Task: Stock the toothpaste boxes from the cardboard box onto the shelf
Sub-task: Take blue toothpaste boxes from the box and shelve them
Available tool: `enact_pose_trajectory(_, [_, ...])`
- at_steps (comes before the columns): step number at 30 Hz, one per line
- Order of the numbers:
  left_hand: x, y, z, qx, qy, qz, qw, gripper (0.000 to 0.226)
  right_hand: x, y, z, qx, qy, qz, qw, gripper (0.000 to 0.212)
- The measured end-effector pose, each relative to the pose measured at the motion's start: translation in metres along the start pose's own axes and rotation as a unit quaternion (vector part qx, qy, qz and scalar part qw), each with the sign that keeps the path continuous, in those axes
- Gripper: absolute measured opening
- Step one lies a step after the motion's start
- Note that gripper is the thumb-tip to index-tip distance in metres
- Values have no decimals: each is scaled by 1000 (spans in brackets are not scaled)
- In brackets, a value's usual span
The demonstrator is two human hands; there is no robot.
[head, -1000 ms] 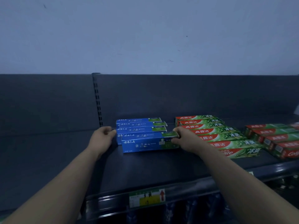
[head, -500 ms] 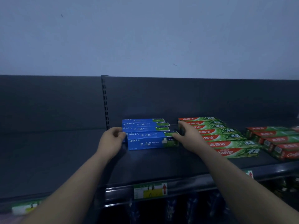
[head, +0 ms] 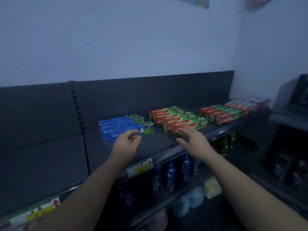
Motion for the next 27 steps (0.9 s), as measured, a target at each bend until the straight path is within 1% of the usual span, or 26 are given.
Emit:
enact_pose_trajectory(3, [-17, -38, 29, 59, -30, 10, 998, 34, -23, -53, -33, -4, -15, 61, 998, 47])
enact_pose_trajectory(5, [-27, -68, 53, 116, -40, 15, 992, 35, -42, -89, -56, -2, -38, 102, 994, 47])
enact_pose_trajectory(7, [-37, -100, 78, 177, -46, 14, 983, 37, -64, -126, -81, -15, -65, 143, 988, 46])
enact_pose_trajectory(11, [-60, -164, 128, 262, -48, 40, 963, 38, -106, -200, -136, -44, -93, 234, 967, 46])
enact_pose_trajectory(14, [-77, -211, 168, 318, -59, 53, 945, 36, -133, -256, -180, -66, -119, 304, 943, 44])
enact_pose_trajectory(16, [-89, -242, 196, 350, -62, 56, 933, 35, -154, -293, -210, -85, -146, 335, 927, 42])
enact_pose_trajectory(19, [-110, -293, 240, 409, -52, 72, 908, 34, -184, -353, -251, -108, -172, 396, 896, 41])
enact_pose_trajectory(22, [-132, -346, 284, 458, -40, 91, 883, 37, -214, -411, -288, -128, -177, 459, 861, 42])
enact_pose_trajectory(27, [-158, -427, 355, 520, -17, 91, 849, 40, -269, -494, -337, -145, -168, 519, 825, 38])
Point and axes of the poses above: each hand's wrist, its own y-axis towards the middle knuckle, its own z-axis out of the palm, x = y × z, the point moved 5 cm from there along y, towards the middle knuckle, and after that the axes turned 14 degrees about -x, right-handed, at the moved point
